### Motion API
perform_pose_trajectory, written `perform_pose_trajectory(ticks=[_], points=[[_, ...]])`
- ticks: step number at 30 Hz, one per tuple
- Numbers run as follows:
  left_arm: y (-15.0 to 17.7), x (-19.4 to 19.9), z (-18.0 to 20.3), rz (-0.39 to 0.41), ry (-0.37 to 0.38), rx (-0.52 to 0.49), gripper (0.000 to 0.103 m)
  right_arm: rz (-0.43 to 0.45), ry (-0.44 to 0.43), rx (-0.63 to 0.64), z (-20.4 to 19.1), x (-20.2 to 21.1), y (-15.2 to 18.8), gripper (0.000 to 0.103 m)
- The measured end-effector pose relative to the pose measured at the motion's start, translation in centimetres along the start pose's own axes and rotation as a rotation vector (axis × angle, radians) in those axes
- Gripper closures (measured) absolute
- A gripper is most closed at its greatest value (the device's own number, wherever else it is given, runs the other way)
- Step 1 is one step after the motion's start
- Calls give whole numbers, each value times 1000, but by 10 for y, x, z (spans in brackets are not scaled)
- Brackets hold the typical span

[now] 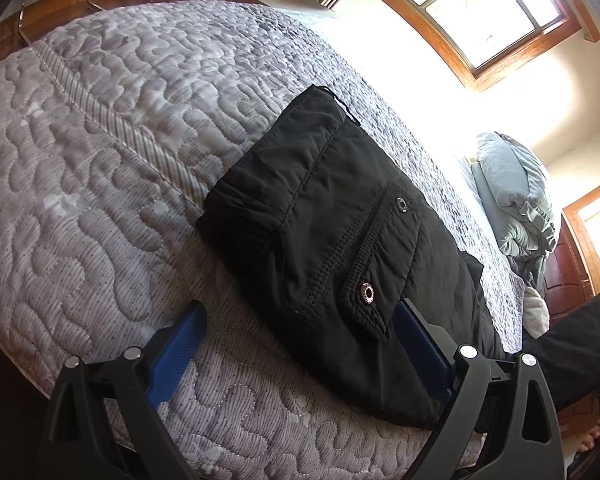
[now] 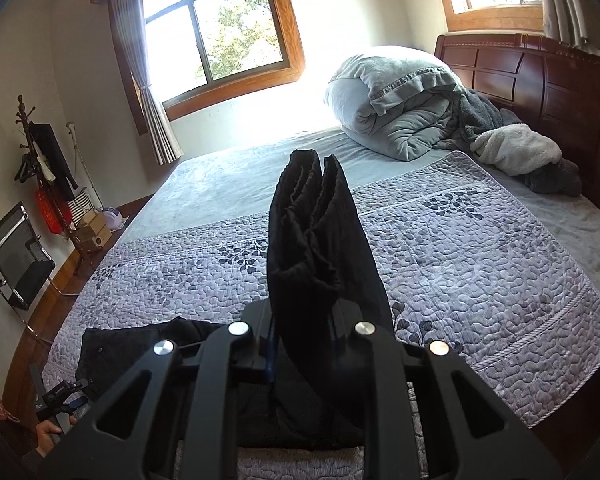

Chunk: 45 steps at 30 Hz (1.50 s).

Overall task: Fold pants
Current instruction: 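Lift the pant leg ends upward with the right tool, then lay the held leg ends over the pants and open the right tool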

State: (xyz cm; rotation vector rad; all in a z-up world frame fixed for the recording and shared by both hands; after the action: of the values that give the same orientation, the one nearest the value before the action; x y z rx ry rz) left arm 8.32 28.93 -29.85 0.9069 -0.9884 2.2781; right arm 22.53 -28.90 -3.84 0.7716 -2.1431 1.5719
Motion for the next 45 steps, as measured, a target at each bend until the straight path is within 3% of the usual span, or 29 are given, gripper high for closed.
perform_pose_trajectory(ticks=[17,26,40,45], points=[[0,-7,7,-5,-21,-15,7,-9,-12,83,-21,-12,10,86],[0,-3,2,2,7,0,7,-38,7,156,-43,-24,22,86],[1,10,-15,11,55,26,7,-111,70,315,-79,-57,62,86],[1,13,-20,15,66,35,7,-154,127,448,-99,-80,96,86]])
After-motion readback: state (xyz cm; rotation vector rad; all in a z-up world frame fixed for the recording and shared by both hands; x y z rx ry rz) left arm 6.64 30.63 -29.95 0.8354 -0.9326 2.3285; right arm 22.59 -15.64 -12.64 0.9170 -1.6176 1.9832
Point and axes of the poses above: each gripper's, at about its wrist camera, not at the fingertips, and x roughly against the way its jaws point, z to its right, y to its underside, the point moved 3 cm from there along -x, roughly the way its jaws point, and after that the axes turned 8 degrees about -x, right-handed, at the moved point
